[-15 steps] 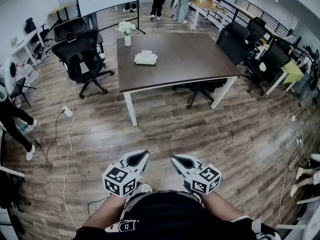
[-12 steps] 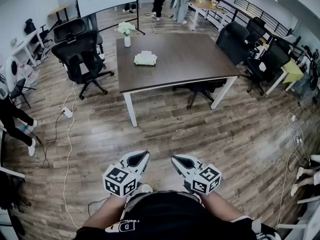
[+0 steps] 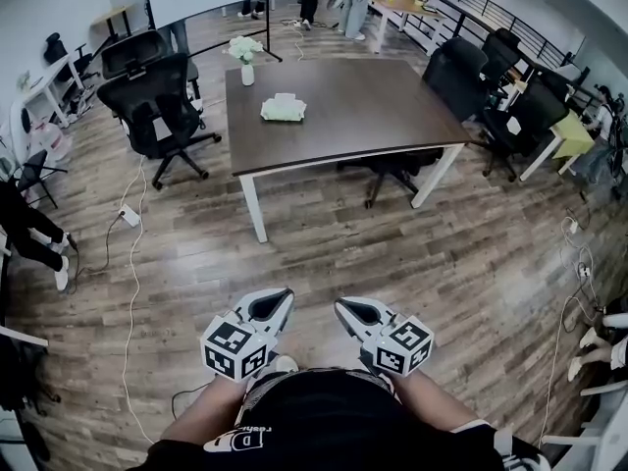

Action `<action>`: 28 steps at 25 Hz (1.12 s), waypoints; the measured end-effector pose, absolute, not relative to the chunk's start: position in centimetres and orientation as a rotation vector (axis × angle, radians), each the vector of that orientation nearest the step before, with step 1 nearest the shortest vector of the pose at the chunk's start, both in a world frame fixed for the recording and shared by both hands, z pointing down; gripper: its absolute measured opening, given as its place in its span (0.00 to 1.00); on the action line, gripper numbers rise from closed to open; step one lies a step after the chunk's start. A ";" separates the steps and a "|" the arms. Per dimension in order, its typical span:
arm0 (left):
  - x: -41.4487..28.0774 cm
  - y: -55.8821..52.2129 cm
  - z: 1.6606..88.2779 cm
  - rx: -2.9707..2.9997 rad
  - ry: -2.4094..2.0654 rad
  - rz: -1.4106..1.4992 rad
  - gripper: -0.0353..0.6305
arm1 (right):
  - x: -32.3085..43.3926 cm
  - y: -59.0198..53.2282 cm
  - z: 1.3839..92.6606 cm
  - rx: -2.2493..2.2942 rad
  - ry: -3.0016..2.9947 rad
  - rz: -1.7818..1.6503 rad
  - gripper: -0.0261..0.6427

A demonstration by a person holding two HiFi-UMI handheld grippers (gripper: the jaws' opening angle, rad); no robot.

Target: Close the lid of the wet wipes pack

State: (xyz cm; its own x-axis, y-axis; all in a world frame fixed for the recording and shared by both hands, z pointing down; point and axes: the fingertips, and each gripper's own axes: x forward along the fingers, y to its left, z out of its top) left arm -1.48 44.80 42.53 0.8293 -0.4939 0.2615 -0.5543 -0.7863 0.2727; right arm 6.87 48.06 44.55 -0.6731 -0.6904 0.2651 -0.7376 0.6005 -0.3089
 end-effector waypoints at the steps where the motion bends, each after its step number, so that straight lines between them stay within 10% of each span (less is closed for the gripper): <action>1: -1.6 44.8 42.5 2.670 -0.790 0.250 0.08 | 6.8 48.0 44.5 1.215 -2.706 0.608 0.05; 28: -7.6 43.8 44.5 2.643 -0.767 0.230 0.08 | 0.7 47.1 45.8 1.208 -2.683 0.607 0.05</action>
